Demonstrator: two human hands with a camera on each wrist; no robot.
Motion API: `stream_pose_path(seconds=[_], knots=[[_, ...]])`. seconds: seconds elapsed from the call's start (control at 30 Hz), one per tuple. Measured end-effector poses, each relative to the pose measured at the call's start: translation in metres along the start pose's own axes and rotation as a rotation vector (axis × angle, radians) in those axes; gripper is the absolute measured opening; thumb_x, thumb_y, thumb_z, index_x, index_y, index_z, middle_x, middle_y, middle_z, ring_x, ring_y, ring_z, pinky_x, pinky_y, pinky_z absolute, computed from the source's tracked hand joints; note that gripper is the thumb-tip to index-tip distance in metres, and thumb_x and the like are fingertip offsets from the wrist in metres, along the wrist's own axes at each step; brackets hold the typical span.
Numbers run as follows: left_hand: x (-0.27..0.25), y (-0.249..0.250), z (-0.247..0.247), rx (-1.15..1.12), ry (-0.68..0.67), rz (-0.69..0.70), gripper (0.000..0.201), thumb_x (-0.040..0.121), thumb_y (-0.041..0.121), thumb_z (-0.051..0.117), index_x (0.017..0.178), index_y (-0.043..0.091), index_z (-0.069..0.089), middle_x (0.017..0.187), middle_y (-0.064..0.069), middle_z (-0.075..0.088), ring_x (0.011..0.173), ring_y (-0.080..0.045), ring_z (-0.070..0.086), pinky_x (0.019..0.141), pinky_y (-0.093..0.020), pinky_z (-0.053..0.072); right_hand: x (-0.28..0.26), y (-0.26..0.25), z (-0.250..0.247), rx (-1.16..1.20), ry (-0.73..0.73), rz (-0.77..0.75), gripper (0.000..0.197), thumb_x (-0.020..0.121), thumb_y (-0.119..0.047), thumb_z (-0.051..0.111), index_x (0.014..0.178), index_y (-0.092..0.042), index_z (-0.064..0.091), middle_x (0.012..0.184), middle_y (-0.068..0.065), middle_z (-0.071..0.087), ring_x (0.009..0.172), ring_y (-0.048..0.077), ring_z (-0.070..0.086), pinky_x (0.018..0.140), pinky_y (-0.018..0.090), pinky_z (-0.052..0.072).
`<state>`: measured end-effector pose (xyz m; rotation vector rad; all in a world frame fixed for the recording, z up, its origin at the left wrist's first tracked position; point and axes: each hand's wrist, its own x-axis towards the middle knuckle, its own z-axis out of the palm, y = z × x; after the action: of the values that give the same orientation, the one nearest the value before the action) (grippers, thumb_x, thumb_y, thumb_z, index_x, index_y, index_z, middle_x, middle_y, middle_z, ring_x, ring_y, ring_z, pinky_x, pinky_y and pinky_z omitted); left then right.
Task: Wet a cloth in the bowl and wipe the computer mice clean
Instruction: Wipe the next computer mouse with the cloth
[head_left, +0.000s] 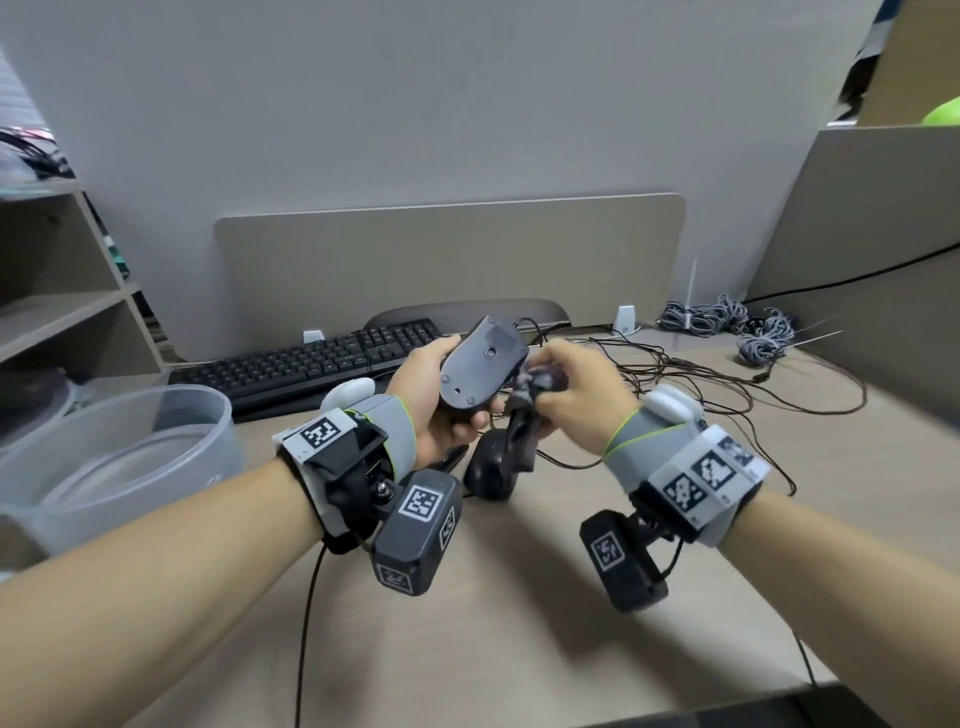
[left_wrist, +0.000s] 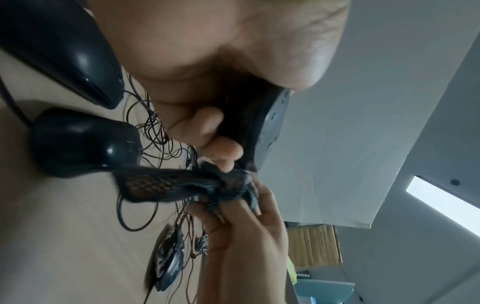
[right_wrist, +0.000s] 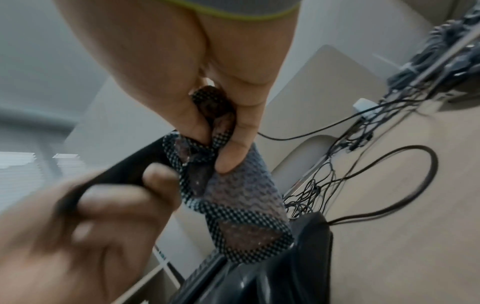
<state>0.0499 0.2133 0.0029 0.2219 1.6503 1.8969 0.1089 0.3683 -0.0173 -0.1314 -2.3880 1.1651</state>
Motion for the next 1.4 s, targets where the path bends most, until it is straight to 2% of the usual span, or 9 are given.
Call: stream_pose_path(seconds=[0.17,0.37,0.6,0.67,0.77,0.87,1.03,1.2,1.4], knots=[[-0.001,-0.005,0.0,0.036,-0.032,-0.026,0.043,0.096,0.047,0.036,0.099,0.014,0.064,0.067,-0.017,0.06,0.038,-0.019,0.044,0.038,-0.015,0.026,0.018,-0.003,-0.014,0.239,0.106,0.134,0.035,0.064,0.009,0.051,0.069,-0.025,0.056,0.078,0.009,0.062,0.081,0.039,0.065,0.067,0.057,0.056],[0.005,-0.005,0.006,0.071,-0.003,-0.014,0.047,0.096,0.049,0.038,0.096,0.011,0.065,0.067,-0.017,0.062,0.039,-0.021,0.048,0.036,-0.016,0.031,-0.004,0.005,0.002,0.26,-0.088,0.193,0.03,0.074,0.013,0.052,0.075,-0.016,0.048,0.079,0.014,0.057,0.07,0.041,0.064,0.06,0.057,0.056],[0.024,-0.016,0.032,0.374,0.084,0.056,0.046,0.096,0.046,0.047,0.099,0.003,0.062,0.079,-0.018,0.065,0.054,-0.029,0.062,0.042,-0.026,0.05,-0.013,0.021,-0.044,0.275,-0.029,0.242,0.025,0.076,0.019,0.047,0.089,-0.001,0.052,0.081,0.017,0.055,0.055,0.029,0.061,0.037,0.029,0.052],[0.03,-0.02,0.042,0.558,0.092,0.095,0.047,0.093,0.046,0.052,0.092,0.001,0.064,0.078,-0.021,0.067,0.059,-0.033,0.067,0.051,-0.036,0.058,-0.015,0.026,-0.057,0.24,0.018,0.225,0.026,0.076,0.018,0.048,0.089,-0.004,0.053,0.084,0.018,0.056,0.056,0.031,0.061,0.038,0.032,0.054],[0.042,-0.03,0.058,1.128,0.176,0.222,0.055,0.086,0.064,0.048,0.075,0.012,0.063,0.066,-0.013,0.072,0.047,-0.026,0.067,0.063,-0.034,0.058,-0.015,0.038,-0.077,0.168,0.087,0.217,0.028,0.073,0.013,0.051,0.083,-0.012,0.056,0.087,0.021,0.062,0.062,0.038,0.066,0.046,0.042,0.057],[0.061,-0.042,0.068,1.545,0.254,0.301,0.075,0.061,0.085,0.038,0.065,0.014,0.06,0.06,-0.005,0.068,0.053,-0.025,0.065,0.066,-0.035,0.058,-0.017,0.045,-0.094,0.076,0.141,0.203,0.031,0.067,0.006,0.053,0.073,-0.025,0.055,0.086,0.018,0.066,0.067,0.038,0.067,0.053,0.051,0.057],[0.079,-0.053,0.096,1.865,0.166,0.239,0.062,0.068,0.077,0.051,0.067,0.016,0.053,0.067,0.0,0.057,0.066,-0.023,0.058,0.061,-0.027,0.042,-0.032,0.061,-0.132,0.046,0.213,0.232,0.032,0.068,0.008,0.05,0.073,-0.023,0.054,0.076,0.008,0.06,0.066,0.037,0.066,0.054,0.052,0.057],[0.086,-0.06,0.112,1.957,0.135,0.173,0.065,0.074,0.08,0.048,0.065,0.016,0.051,0.063,0.001,0.052,0.065,-0.022,0.055,0.06,-0.025,0.039,-0.04,0.082,-0.157,0.005,0.253,0.238,0.034,0.065,0.006,0.049,0.069,-0.027,0.053,0.077,0.011,0.06,0.062,0.036,0.065,0.051,0.047,0.057],[0.103,-0.065,0.153,1.722,0.147,0.364,0.072,0.066,0.083,0.045,0.077,0.014,0.06,0.079,-0.007,0.068,0.07,-0.027,0.063,0.071,-0.034,0.054,-0.044,0.093,-0.179,0.046,0.29,0.224,0.03,0.072,0.016,0.047,0.082,-0.012,0.054,0.075,0.01,0.055,0.051,0.031,0.059,0.036,0.035,0.053]])
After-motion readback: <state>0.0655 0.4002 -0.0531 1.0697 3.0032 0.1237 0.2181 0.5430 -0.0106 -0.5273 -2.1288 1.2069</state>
